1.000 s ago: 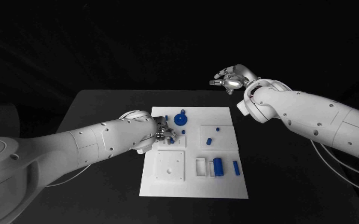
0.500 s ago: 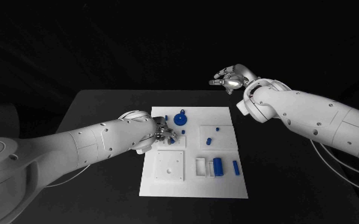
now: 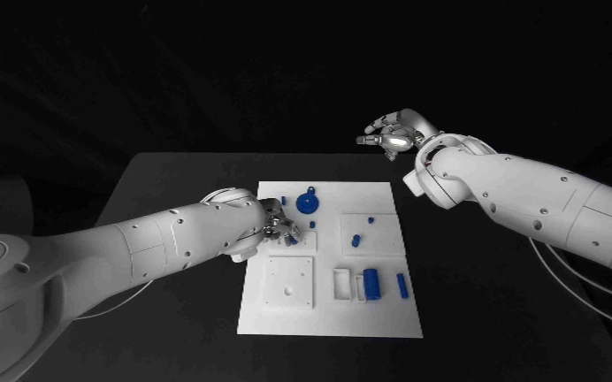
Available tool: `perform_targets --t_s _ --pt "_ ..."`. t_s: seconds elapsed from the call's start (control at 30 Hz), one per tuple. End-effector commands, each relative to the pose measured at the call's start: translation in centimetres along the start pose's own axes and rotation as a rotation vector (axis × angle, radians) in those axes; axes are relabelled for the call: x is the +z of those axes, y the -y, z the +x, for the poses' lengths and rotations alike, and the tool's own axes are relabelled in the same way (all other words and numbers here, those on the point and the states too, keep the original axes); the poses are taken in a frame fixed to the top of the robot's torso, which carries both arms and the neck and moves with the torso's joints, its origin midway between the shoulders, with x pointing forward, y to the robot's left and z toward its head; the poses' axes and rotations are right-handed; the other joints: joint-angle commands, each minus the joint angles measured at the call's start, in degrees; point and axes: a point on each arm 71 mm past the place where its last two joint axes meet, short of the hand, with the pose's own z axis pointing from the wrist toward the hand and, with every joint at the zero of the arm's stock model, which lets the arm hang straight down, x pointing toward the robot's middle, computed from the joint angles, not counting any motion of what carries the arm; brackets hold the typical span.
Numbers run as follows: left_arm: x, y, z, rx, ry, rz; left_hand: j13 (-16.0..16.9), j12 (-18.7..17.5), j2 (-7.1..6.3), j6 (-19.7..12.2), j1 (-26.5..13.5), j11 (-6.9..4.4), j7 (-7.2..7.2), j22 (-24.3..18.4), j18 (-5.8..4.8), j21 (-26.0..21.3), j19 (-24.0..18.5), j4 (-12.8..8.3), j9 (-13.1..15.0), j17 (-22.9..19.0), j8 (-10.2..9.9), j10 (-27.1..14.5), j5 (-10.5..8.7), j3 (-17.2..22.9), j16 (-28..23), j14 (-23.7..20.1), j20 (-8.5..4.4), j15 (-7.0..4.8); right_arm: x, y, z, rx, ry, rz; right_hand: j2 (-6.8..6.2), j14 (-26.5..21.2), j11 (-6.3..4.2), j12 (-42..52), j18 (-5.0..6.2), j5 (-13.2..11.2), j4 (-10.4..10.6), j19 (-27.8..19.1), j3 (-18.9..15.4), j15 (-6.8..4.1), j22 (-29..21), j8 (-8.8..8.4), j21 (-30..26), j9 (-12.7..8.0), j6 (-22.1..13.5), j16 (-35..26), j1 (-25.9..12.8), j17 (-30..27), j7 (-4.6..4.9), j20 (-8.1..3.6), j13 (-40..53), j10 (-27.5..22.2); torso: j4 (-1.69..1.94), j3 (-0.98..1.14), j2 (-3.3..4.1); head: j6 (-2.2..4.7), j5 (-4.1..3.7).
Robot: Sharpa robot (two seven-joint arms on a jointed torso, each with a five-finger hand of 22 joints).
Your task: Assemble the parts on the task board
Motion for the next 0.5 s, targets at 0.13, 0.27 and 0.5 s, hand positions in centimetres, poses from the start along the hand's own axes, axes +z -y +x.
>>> perform_targets --t_s 0.13,0.27,0.5 --pt "-0.03 -0.10 0.05 -0.004 -0.010 0.000 -0.2 0.5 0.46 0.0 1.8 -0.37 0.03 0.0 -0.75 -0.1 -0.3 -1.2 -0.1 -0.1 0.4 -0.5 -0.37 0.3 0.4 1.1 -5.78 -0.92 -0.01 -0.06 0.10 -0.002 -0.012 -0.007 0.36 -0.1 0.02 0.3 2.57 0.4 0.0 0.1 -0.3 -0.23 0.9 0.20 -0.3 -0.1 0.1 0.0 -0.1 -0.1 0.45 -0.35 -0.1 0.1 -0.04 0.02 0.04 -0.06 -0.02" --pt "-0.02 -0.06 0.07 -0.005 -0.009 0.002 -0.4 0.6 0.11 0.1 3.2 -0.32 0.07 0.0 -0.79 -0.1 -0.3 -2.3 -0.2 -0.2 0.5 -0.5 -1.71 0.3 0.5 1.1 -5.72 -0.85 -0.01 -0.08 0.11 -0.001 -0.012 -0.007 0.37 -0.1 0.02 0.3 2.57 0.4 0.0 0.1 -0.3 -0.23 0.9 0.20 -0.3 -0.1 0.1 0.0 -0.1 -0.1 0.45 -0.34 -0.1 0.1 -0.01 0.00 0.00 -0.07 -0.02" --pt "-0.05 -0.19 -0.01 -0.013 -0.001 0.003 -0.8 0.8 -1.14 0.0 2.6 -0.33 0.05 -0.2 -0.83 -0.3 -0.3 -1.2 -0.4 -0.4 0.7 -0.5 -6.80 -0.2 0.5 1.0 -5.65 -0.81 0.00 -0.09 0.12 -0.001 -0.012 -0.008 0.38 -0.1 0.02 0.3 2.57 0.4 0.0 0.1 -0.3 -0.23 0.9 0.20 -0.3 -0.1 0.1 0.0 -0.1 -0.1 0.45 -0.34 -0.1 0.1 0.00 0.02 0.00 -0.02 -0.03"
